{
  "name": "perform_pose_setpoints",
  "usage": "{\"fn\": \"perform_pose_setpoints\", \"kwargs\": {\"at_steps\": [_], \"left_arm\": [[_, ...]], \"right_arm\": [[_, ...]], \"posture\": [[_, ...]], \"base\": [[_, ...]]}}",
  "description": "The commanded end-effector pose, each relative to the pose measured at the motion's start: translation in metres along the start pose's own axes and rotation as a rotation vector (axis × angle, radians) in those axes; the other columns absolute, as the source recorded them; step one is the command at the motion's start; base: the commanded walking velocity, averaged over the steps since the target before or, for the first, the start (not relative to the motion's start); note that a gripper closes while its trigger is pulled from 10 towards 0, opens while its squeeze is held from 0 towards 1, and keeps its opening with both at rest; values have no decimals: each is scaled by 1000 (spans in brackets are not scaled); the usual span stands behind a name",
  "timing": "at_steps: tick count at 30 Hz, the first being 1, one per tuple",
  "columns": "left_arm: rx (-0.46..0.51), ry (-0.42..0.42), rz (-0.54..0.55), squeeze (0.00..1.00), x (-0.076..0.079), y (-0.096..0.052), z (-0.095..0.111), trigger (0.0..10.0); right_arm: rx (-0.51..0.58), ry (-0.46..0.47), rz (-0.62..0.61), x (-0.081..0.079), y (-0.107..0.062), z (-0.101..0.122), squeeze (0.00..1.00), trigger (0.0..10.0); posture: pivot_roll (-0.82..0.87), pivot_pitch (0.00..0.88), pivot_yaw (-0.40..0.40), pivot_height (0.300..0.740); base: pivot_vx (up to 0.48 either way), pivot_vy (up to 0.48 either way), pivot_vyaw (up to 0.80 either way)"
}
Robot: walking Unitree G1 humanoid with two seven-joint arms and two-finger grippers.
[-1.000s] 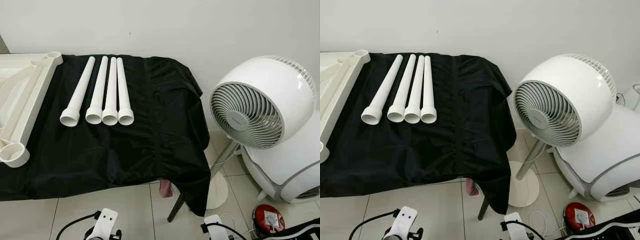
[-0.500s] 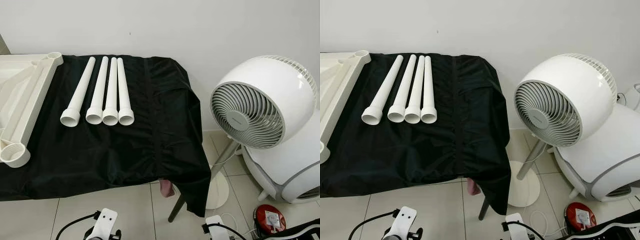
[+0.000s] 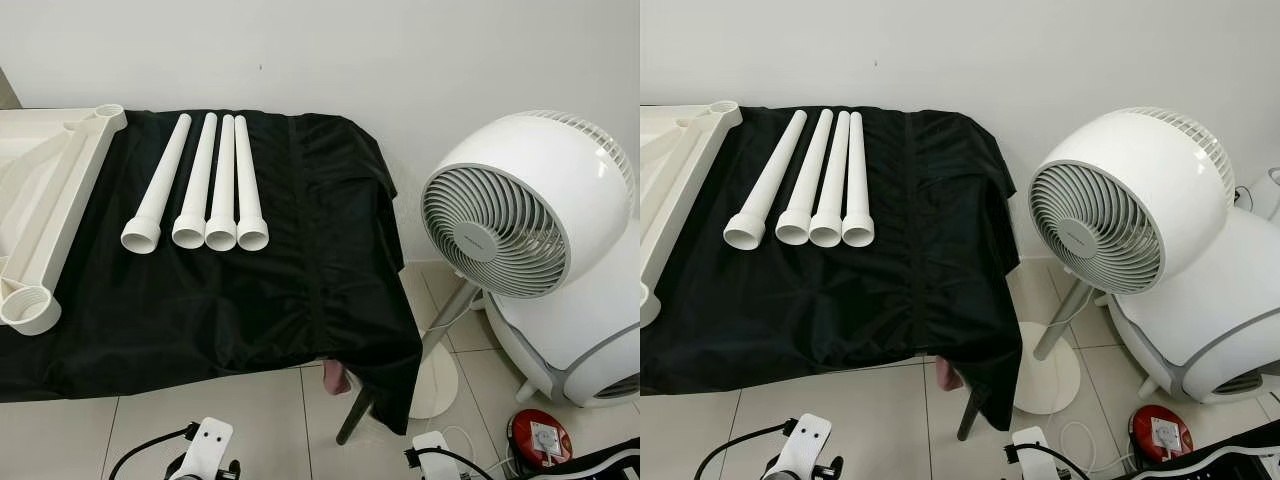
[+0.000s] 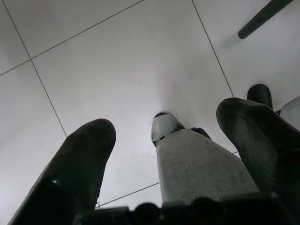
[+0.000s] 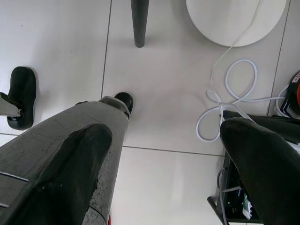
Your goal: Building children table
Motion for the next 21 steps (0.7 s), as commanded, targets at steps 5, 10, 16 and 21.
{"fn": "perform_pose_setpoints", "kwargs": {"at_steps": [5, 10, 16, 21], "left_arm": [[-28, 9, -1, 0, -1, 0, -4, 10000], [-28, 0, -4, 0, -1, 0, -3, 10000], [-30, -1, -4, 0, -1, 1, -2, 10000], [-33, -5, -9, 0, 0, 1, -3, 10000]], "right_arm": [[-19, -2, 4, -1, -1, -5, 0, 10000], [-17, -2, 1, 0, 0, -3, 0, 10000], [-12, -5, 0, 0, 1, 0, 0, 10000], [-9, -9, -1, -1, 1, 2, 0, 10000]], "posture": [[2, 0, -27, 740], [4, 0, -31, 740], [6, 0, -35, 740], [4, 0, -32, 740]], "base": [[0, 0, 0], [0, 0, 0], [0, 0, 0], [0, 0, 0]]}}
Point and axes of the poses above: a point about 5 cm out from each wrist's last joint towards the gripper, its own y axis pointing out of the wrist towards the gripper, its own z axis along the axis of the wrist's last joint, x = y × z, the point moved 4 cm from there along y, pointing out of the wrist towards the gripper, and after that the axes turned 6 degrees about -y, right-handed, at the moved point
